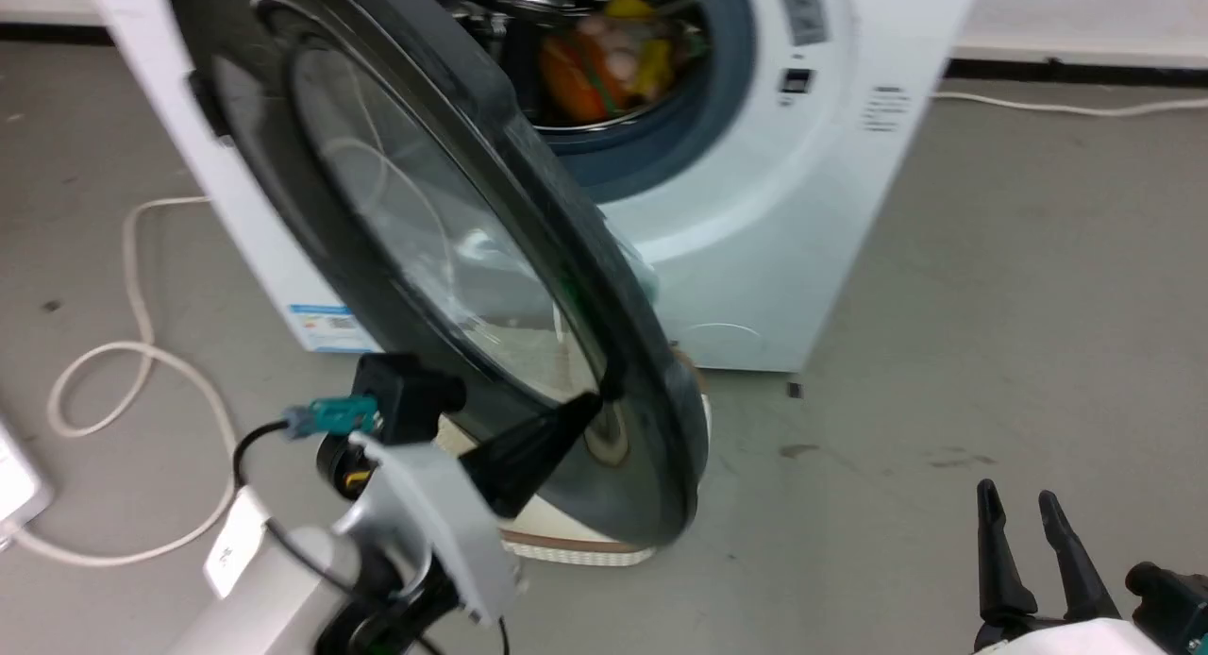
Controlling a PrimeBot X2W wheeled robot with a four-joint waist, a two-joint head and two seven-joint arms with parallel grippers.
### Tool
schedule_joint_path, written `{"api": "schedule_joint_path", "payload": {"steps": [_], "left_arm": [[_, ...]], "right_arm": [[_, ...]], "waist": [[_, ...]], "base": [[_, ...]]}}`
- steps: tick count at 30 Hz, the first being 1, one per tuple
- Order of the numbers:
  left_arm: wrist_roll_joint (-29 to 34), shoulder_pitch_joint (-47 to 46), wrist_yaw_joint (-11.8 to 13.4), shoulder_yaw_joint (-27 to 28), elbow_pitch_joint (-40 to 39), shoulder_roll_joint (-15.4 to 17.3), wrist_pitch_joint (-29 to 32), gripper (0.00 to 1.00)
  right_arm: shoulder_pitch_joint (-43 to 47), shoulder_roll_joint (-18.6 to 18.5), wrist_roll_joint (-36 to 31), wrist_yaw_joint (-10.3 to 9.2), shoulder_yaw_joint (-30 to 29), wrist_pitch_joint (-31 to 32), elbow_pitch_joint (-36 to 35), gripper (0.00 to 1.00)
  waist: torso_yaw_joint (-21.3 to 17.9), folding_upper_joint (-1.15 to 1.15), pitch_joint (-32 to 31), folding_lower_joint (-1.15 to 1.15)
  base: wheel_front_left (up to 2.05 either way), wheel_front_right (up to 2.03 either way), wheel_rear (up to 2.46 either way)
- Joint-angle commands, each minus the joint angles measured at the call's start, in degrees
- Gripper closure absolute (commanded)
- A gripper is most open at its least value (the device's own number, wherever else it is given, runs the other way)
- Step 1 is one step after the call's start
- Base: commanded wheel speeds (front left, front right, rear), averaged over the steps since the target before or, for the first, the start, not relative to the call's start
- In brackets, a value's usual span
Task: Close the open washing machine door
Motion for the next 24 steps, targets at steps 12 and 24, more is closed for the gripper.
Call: {"api": "schedule_joint_path", "payload": {"steps": [12,24], "left_arm": [[10.43,-11.37,6.13,-0.5,18.49,-10.25,-9.47,1.0],[13.72,-23.09,11.16,2.52,35.19,-14.07,-13.89,1.0]], "right_arm": [[-1.02,-0.1,1.28,0.05,0.09,-0.25,-0.87,0.0],[-0.96,-0.1,2.58,0.05,0.95,-0.25,-1.57,0.0]], "waist": [[-10.81,0.0,1.91,0.0],[-16.41,0.0,4.29,0.0]], "base": [[0.0,0.0,0.0],[0.0,0.0,0.0]]}}
